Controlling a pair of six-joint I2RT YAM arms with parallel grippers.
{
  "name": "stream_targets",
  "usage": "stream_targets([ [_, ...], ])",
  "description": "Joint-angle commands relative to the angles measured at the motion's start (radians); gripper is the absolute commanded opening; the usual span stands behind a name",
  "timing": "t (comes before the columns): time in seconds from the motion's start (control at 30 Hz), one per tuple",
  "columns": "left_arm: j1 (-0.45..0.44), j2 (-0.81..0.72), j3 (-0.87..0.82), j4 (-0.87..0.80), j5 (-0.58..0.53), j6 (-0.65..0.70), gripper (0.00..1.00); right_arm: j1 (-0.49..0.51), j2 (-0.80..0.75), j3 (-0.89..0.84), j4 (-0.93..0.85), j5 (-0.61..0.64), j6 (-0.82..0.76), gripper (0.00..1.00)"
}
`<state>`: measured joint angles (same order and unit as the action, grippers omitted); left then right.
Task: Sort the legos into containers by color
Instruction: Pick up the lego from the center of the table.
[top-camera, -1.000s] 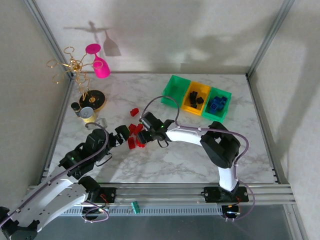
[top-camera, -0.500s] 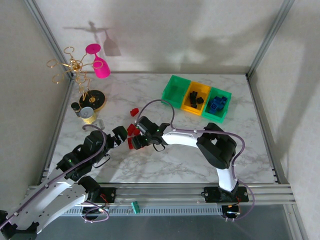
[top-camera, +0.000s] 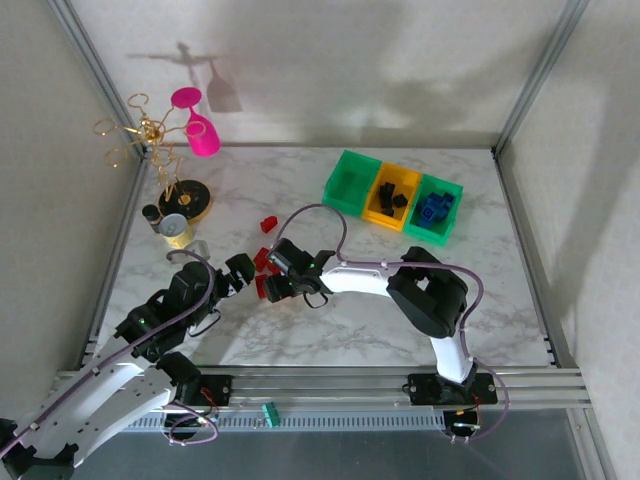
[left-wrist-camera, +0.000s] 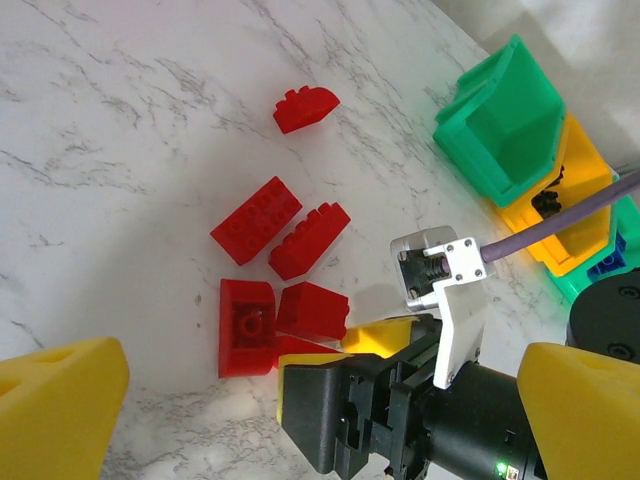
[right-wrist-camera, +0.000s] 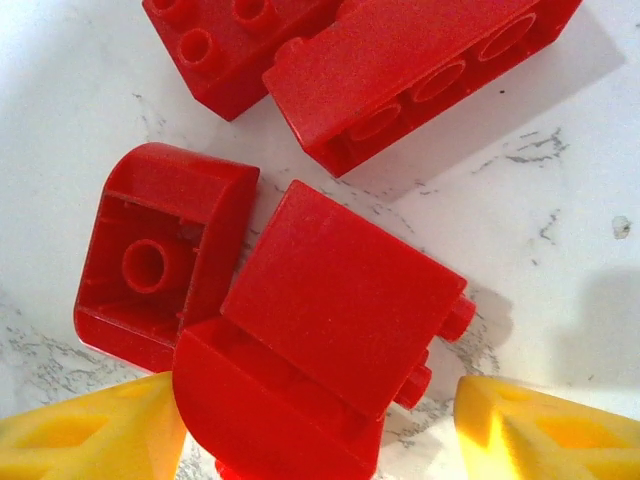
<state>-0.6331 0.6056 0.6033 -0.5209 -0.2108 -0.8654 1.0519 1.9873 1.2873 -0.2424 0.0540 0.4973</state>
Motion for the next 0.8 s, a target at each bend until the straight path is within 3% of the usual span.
stream_targets([
  [0.0, 0.007, 0.003, -0.014, -0.003, -0.032, -0.006, 1.0, 0.005, -0.042, -0.038, -0.018, 0.036, 0.045, 0.67],
  [0.17, 0.007, 0.006, -0.019, 0.011, -0.024, -0.006, 1.0, -0.009, -0.056, -0.053, -0.073, 0.083, 0.071, 0.6],
  [0.5, 0.007, 0.002, -0.015, 0.006, -0.031, 0.0, 1.0, -0.006, 0.015, 0.014, -0.047, 0.067, 0.012, 0.61],
  [0.77, 0.007, -0.012, -0.019, 0.013, -0.039, -0.004, 1.0, -0.005, 0.032, 0.029, -0.05, 0.077, 0.022, 0.52],
])
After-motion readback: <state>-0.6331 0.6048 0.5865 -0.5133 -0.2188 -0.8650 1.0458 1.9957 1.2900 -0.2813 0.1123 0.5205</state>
